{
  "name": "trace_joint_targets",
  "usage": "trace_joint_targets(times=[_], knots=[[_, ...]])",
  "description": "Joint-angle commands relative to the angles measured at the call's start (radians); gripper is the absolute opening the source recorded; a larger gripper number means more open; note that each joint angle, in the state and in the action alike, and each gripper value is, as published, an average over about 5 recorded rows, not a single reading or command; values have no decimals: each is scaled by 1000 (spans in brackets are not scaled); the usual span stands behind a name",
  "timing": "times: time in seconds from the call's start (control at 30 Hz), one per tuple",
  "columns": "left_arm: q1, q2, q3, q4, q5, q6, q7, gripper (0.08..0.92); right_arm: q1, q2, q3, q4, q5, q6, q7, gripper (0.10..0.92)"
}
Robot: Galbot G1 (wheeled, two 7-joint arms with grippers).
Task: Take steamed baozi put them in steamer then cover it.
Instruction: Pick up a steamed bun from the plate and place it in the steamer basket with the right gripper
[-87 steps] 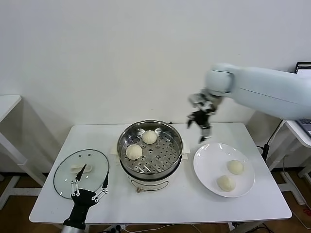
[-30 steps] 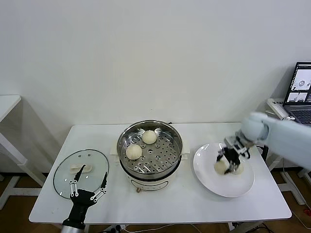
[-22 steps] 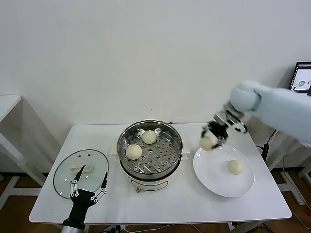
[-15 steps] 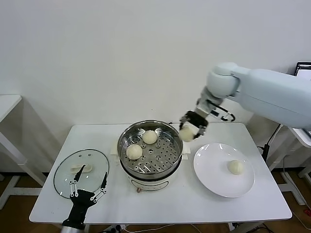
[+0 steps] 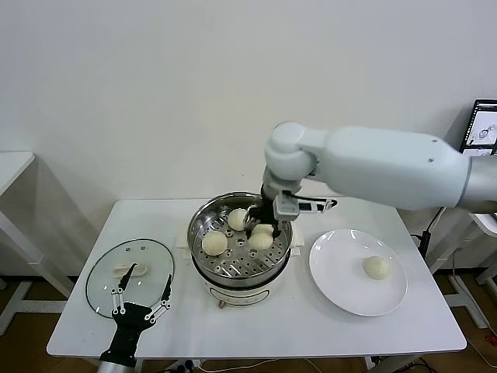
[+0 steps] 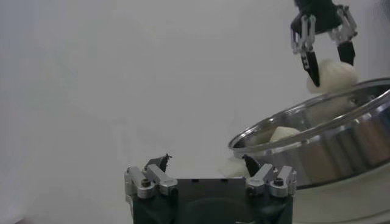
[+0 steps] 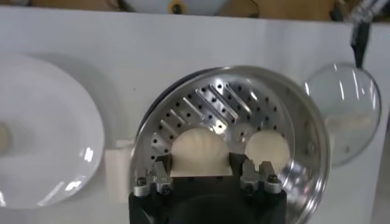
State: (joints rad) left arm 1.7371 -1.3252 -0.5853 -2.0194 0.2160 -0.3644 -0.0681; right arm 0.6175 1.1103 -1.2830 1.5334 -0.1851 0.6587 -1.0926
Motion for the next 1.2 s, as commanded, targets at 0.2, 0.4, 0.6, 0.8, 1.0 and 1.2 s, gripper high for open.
trace_joint_targets(times=[0.2,0.4,0.6,0.8,1.0,1.2], knots=[[1,4,-1,-2,-1,0,-1,823,-145,81,29,-59,-227,161,99,653],[2,4,-3,0,-2,-2,-1,823,-156,95,25,-65,-228,159,98,653],[2,4,-6,0,-3,-4,-1,823,-150,90,16,-59,-215,157,81,654],[1,2,-5,4,-2,-5,-1,823,-146,86,14,-61,-199,153,75,688],[-1,1,-6,8,-2,-5,-1,823,-131,65,46,-60,-176,138,79,798],[-4,2,-6,10,-2,-4,0,823,-89,-20,167,-101,-55,99,46,822]])
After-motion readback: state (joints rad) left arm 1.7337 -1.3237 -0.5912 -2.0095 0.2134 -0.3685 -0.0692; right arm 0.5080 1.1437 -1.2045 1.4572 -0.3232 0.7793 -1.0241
